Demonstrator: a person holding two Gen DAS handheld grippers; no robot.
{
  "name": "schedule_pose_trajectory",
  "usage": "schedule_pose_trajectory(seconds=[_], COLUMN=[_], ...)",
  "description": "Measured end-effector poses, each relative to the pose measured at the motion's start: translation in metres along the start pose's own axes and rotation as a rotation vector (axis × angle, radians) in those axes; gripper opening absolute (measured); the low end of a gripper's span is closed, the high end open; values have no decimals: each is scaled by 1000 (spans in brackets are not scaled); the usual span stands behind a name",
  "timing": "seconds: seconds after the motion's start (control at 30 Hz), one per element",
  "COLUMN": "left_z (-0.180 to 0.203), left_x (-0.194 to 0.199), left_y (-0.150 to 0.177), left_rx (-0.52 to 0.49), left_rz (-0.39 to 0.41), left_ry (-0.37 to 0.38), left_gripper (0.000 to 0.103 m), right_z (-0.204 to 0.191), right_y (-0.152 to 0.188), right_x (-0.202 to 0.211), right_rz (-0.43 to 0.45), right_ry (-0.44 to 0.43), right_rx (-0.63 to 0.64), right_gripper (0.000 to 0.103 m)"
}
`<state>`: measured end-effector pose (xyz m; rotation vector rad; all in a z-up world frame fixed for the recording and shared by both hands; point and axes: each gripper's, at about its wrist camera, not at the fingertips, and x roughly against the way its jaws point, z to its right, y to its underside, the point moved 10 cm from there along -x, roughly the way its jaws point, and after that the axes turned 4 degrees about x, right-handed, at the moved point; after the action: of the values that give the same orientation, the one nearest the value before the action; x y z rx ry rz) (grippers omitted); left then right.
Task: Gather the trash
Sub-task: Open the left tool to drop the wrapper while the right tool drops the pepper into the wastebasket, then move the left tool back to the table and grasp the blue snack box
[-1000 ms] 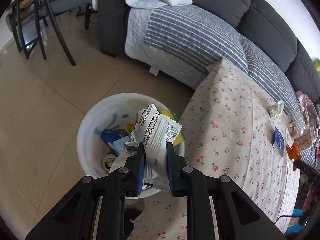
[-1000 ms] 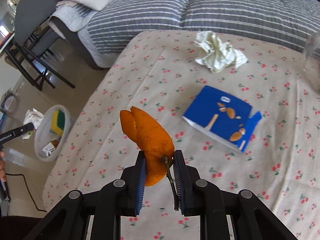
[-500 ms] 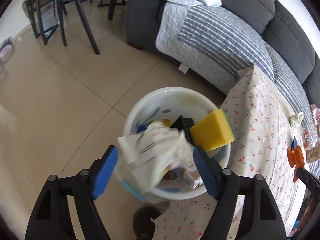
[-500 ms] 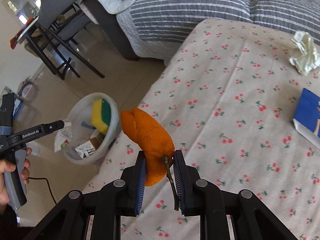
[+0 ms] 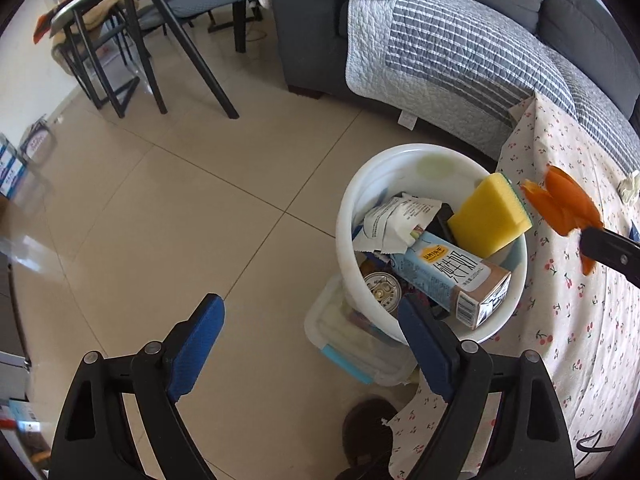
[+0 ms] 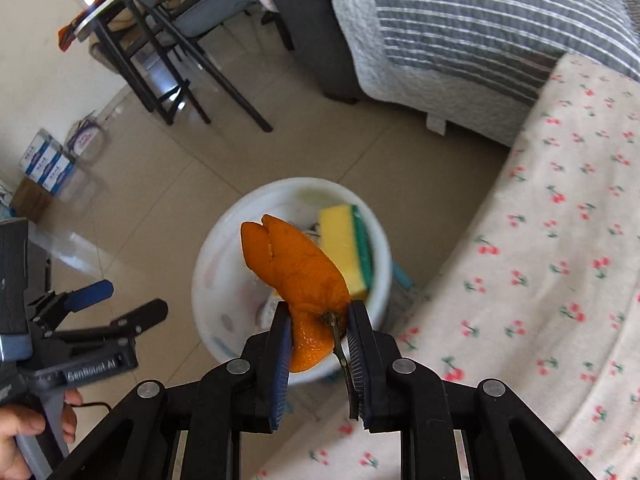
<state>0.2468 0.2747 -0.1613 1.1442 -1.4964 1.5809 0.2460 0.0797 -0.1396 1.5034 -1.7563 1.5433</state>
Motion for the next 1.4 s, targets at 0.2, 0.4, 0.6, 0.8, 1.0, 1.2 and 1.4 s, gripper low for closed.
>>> schedule_pose_trajectory(seconds=[0.2,0.4,0.6,0.8,1.0,1.2,1.4], left_z=[5,22,43,86,152,216,285], left_x=[-1,6,16,40,56,65,70], left_y=[-3,-6,-7,-12,-9,-5,2], left_rx=[8,-19,-57,-74,-174,-249,-314], left_rz=[4,20,42,75,88,83,65], left_ry=[6,28,36,94,132,156,196], left_gripper=[91,92,94,98,102,102,102], right_z=[-15,-16,6,43,90,155,225], right_y=[-18,-28,-20,0,23,55,85], right_x=[-29,-27,-3,38,91,147,194], right_rz=[5,53,59,68,86,99,110], right_ry=[-20,-23,19,78,139,234,312], right_rx=[0,-19,-40,-69,-111,-149,-224], right_gripper=[28,62,72,76,83,88,90])
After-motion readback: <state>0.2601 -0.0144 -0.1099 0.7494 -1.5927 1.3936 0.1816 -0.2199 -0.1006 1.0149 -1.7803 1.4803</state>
